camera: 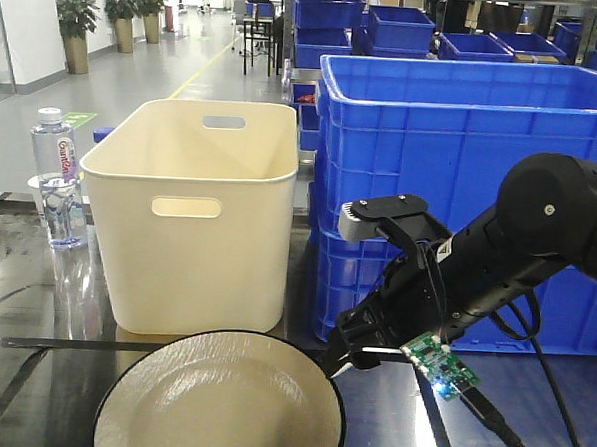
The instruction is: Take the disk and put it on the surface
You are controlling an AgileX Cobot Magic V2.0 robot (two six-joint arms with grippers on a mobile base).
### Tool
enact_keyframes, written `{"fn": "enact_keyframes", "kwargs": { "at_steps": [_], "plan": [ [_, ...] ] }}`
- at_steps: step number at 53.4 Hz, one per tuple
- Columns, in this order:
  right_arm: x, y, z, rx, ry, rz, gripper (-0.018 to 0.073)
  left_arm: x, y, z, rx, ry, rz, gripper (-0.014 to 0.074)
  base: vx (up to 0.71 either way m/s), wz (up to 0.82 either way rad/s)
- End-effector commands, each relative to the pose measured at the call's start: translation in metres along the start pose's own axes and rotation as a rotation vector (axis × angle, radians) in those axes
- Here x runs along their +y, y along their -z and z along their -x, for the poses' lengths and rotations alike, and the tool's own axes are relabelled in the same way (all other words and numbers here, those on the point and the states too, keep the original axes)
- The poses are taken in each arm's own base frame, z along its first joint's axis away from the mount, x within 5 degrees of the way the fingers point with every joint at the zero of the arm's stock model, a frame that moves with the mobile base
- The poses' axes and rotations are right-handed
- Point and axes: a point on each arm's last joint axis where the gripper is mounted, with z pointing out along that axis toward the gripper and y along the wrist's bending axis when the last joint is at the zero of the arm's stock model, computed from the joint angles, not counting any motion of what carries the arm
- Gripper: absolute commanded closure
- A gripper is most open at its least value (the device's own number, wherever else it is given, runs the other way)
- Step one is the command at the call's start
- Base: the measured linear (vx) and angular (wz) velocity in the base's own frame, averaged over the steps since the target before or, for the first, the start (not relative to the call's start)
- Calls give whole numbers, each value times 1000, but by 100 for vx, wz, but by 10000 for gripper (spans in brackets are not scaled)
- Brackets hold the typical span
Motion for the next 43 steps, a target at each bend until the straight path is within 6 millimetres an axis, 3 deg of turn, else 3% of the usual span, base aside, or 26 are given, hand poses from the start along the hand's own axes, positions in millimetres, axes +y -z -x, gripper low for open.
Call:
{"fn": "enact_keyframes", "kwargs": {
  "at_steps": [1, 10, 17, 32, 35, 43],
  "plan": [
    [4, 24, 8, -109, 20, -15, -5, -4, 9, -1, -194, 11, -3, 606, 0, 0],
    [4, 24, 8, -109, 20, -15, -5, 9, 14, -50, -225, 64, 16, 606, 0, 0],
    [4, 24, 8, -109, 21, -16, -5, 22, 29, -84, -277, 73, 63, 605, 0, 0],
    [4, 24, 8, -109, 21, -16, -5, 36, 53, -154, -428, -57, 113, 605, 0, 0],
    [4, 24, 8, -109, 20, -15, -5, 37, 54, -163, -444, -36, 107, 605, 0, 0],
    [5, 24, 8, -109, 19, -13, -5, 39, 55, -166, -400, -37, 132, 605, 0, 0]
  ]
}}
